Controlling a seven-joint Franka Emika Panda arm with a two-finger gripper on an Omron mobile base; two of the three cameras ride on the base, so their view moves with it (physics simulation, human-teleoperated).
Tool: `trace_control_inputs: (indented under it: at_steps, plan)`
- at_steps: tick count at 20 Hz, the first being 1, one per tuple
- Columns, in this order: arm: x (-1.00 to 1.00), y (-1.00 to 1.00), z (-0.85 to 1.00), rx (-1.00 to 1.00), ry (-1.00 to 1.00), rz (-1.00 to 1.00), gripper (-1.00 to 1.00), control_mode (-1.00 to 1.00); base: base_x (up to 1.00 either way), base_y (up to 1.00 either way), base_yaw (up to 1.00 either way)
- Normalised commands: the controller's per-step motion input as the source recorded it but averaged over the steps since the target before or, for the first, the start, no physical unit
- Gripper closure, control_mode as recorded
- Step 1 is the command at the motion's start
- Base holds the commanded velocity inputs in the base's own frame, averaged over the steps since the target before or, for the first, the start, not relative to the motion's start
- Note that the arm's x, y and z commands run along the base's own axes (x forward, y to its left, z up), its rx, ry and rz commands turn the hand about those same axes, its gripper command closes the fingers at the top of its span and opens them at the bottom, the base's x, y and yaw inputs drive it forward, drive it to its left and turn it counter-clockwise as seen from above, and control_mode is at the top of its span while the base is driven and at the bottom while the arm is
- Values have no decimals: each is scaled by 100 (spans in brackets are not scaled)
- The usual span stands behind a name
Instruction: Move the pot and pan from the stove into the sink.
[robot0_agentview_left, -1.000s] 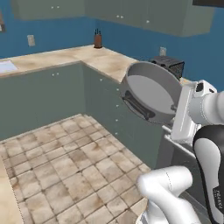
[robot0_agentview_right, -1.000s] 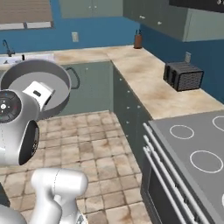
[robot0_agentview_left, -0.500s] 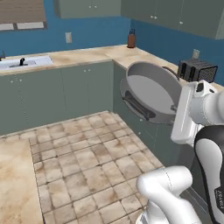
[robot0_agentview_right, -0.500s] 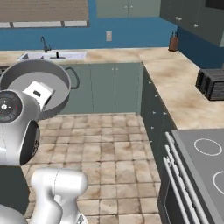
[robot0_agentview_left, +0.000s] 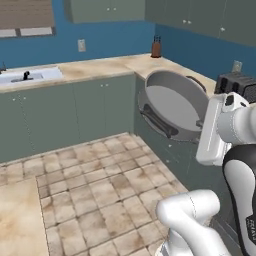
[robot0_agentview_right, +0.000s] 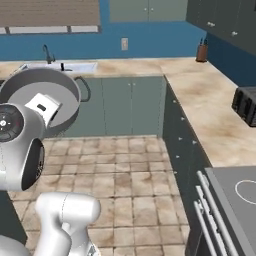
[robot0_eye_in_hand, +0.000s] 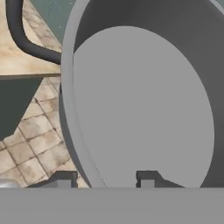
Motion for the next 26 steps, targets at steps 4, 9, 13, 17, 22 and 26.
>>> trace_control_inputs:
  at_steps: [4,9,13,17,22,26]
  plan:
    - [0,0,0,0,0,0,100,100,97,8,0]
    - [0,0,0,0,0,0,100,100,100,15,0]
    - [0,0,0,0,0,0,100,100,100,17,0]
    - [0,0,0,0,0,0,100,100,100,19,0]
    - [0,0,0,0,0,0,100,100,100,20,0]
    - [0,0,0,0,0,0,100,100,100,22,0]
